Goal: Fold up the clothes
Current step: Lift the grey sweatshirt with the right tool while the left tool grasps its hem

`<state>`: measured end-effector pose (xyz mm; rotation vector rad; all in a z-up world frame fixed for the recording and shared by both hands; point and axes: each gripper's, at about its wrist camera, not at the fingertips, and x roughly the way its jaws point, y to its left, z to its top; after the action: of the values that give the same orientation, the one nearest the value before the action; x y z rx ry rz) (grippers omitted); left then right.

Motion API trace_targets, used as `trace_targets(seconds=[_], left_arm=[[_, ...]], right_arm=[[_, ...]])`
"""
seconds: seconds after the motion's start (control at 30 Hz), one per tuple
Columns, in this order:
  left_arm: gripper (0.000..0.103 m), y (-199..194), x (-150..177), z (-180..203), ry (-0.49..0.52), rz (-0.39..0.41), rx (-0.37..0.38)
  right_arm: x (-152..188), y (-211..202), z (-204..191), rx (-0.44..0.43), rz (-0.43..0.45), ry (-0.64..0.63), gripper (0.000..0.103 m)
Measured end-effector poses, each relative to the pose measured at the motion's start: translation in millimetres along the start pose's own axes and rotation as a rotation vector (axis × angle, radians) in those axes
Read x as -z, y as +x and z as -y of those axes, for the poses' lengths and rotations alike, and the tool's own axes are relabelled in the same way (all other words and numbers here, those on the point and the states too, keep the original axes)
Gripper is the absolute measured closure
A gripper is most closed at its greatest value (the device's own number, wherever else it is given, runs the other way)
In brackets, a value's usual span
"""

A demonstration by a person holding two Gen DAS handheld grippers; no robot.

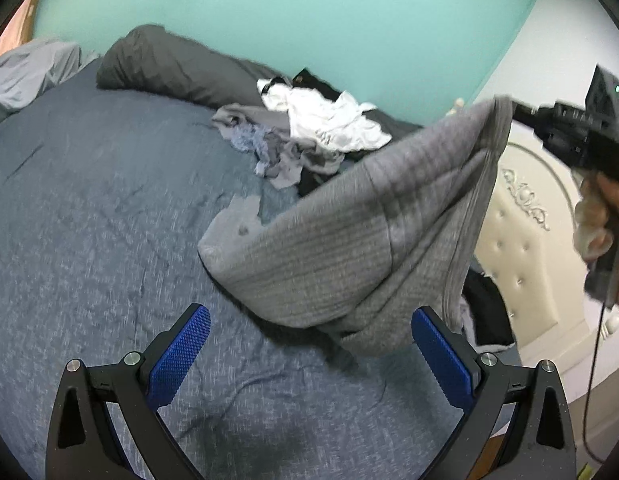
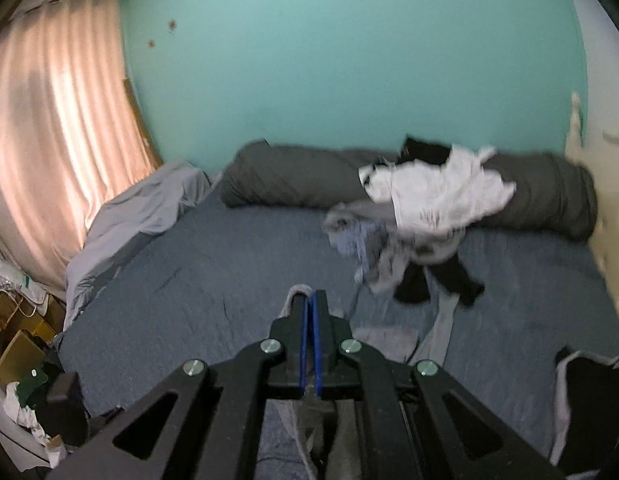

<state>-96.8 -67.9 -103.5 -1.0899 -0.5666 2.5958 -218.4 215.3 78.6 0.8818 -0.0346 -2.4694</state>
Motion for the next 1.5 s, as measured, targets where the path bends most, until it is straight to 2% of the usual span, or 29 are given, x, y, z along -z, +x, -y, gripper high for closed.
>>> trace_targets(seconds=[0.3, 0.53, 0.77, 1.1, 1.13, 1.27, 1.5], left_arm=[[0.0, 72.8, 27.3, 21.4, -0.028, -0.073, 0.044], [0.0, 123.2, 42.8, 45.2, -0.015, -0.121, 0.05], [0.0, 158.4, 62.5, 83.4, 0.008, -0.177, 0.105], [0.001, 205.7, 68.4, 102.6, 0.033, -0.217, 0.075], [0.004, 209.2, 69.0, 104.5, 0.045, -0.221, 0.081], [0.034, 220.1, 71.2, 109.6, 0.078, -0.25, 0.103], [0.058, 228.4, 71.9, 115.4, 0.126, -0.258, 0.149]], right_arm=[[21.4, 44.6, 32.4, 0.01, -0.061, 0.016, 0.101], [37.0, 55.5, 58.3, 0.021, -0.088, 0.056, 0.101], [41.9, 61.6, 69.5, 0.019, -0.102, 0.064, 0.101], [43.4, 59.3, 74.9, 0.004, -0.105, 0.06, 0.101], [43.6, 59.0, 74.6, 0.002, -0.106, 0.06, 0.101], [44.2, 57.7, 74.1, -0.004, -0.107, 0.055, 0.101], [44.5, 56.6, 73.3, -0.01, -0.109, 0.043, 0.101]])
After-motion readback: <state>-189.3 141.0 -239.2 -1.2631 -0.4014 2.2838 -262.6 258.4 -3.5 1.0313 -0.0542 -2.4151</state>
